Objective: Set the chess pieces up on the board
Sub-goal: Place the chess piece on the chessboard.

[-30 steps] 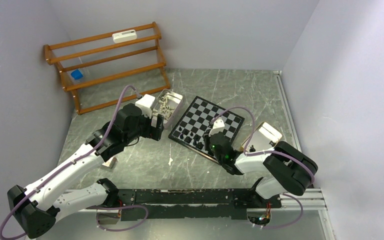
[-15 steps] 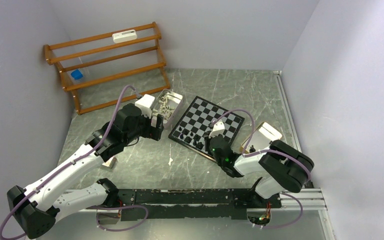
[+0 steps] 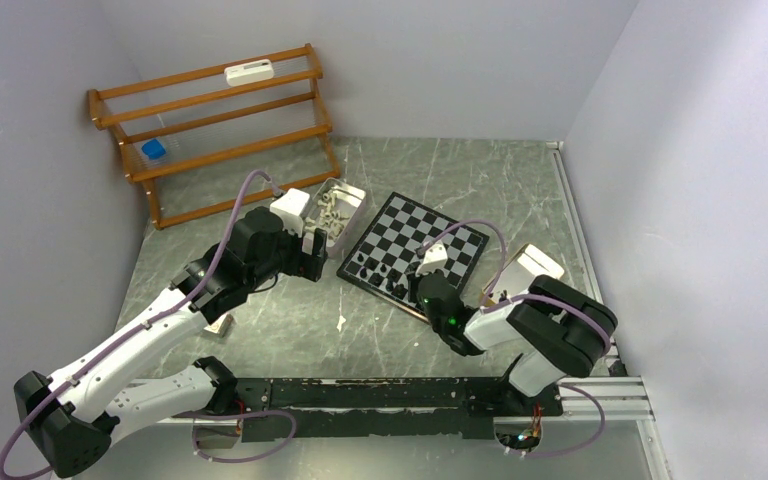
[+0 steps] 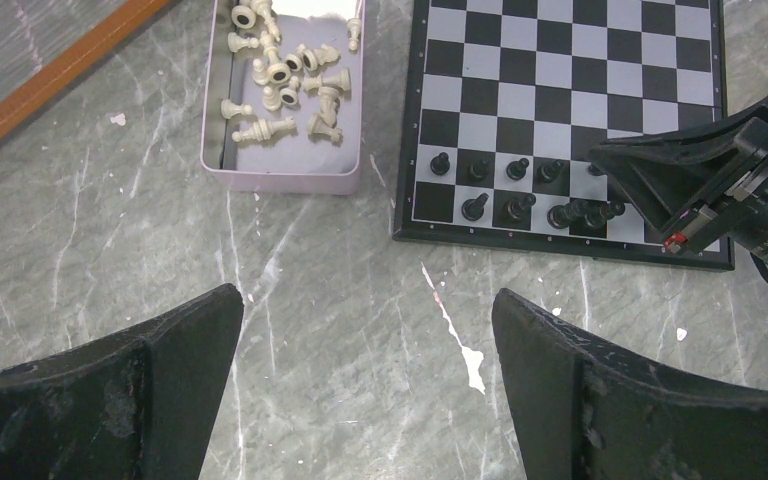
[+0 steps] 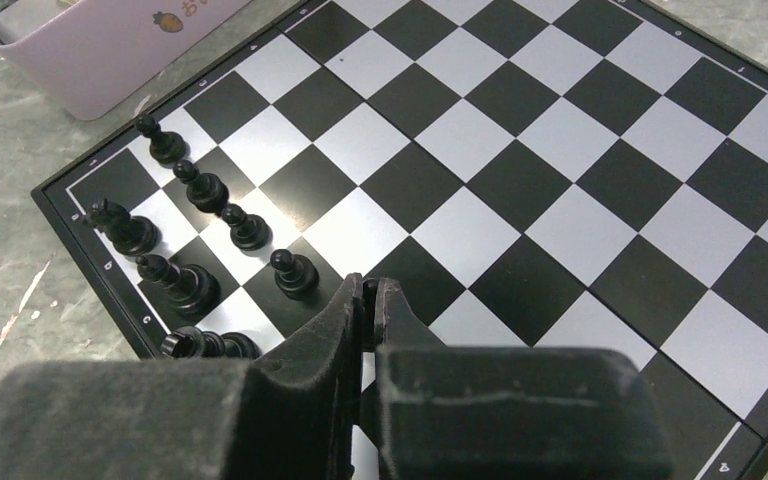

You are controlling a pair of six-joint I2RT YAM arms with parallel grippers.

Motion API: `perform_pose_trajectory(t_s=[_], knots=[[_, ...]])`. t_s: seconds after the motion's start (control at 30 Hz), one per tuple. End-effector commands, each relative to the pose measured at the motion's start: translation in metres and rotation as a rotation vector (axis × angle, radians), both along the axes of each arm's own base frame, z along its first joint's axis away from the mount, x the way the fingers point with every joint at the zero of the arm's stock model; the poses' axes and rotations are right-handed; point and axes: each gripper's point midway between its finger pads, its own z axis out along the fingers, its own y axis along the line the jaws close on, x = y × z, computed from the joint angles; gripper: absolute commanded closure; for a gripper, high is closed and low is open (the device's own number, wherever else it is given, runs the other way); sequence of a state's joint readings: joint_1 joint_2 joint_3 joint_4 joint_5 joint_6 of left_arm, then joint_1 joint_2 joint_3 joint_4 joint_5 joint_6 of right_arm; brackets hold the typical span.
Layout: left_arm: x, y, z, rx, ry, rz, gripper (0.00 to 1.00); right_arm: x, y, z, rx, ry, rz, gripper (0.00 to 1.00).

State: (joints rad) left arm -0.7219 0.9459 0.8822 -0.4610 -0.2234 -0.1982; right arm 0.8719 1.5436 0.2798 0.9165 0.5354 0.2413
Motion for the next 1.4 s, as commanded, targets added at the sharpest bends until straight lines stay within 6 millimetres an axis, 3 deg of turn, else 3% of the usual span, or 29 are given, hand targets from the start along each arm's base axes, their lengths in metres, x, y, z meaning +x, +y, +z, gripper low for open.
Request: perform_pose_trajectory(t_s=[0.0,0.27,0.57,0.77,1.03,1.17,1.37], knots=[[-0.001,0.002,0.003,-0.001,-0.016,0.004,0.0,0.0,0.002,0.005,0.022,-0.032,-0.014,0.94],[-0.001,0.003,0.004,-0.002,-0.019,0.005,0.0,-0.005,-0.003,0.007,0.021,-0.034,-0.032,0.8],[-0.002,0.003,0.004,-0.006,-0.02,0.003,0.0,-0.005,-0.005,0.018,0.044,-0.052,-0.045,0.76],[-0.002,0.003,0.005,-0.006,-0.024,0.004,0.0,-0.006,-0.007,0.027,0.07,-0.05,-0.06,0.76],[-0.002,0.003,0.007,-0.009,-0.028,0.002,0.0,-0.019,-0.011,0.034,0.027,0.119,-0.076,0.77],[-0.002,0.003,0.007,-0.01,-0.028,0.0,0.0,-0.028,-0.028,0.028,-0.002,0.212,-0.15,0.82],[-0.003,0.002,0.008,-0.013,-0.03,-0.003,0.0,-0.034,-0.034,0.013,-0.026,0.323,-0.115,0.9]])
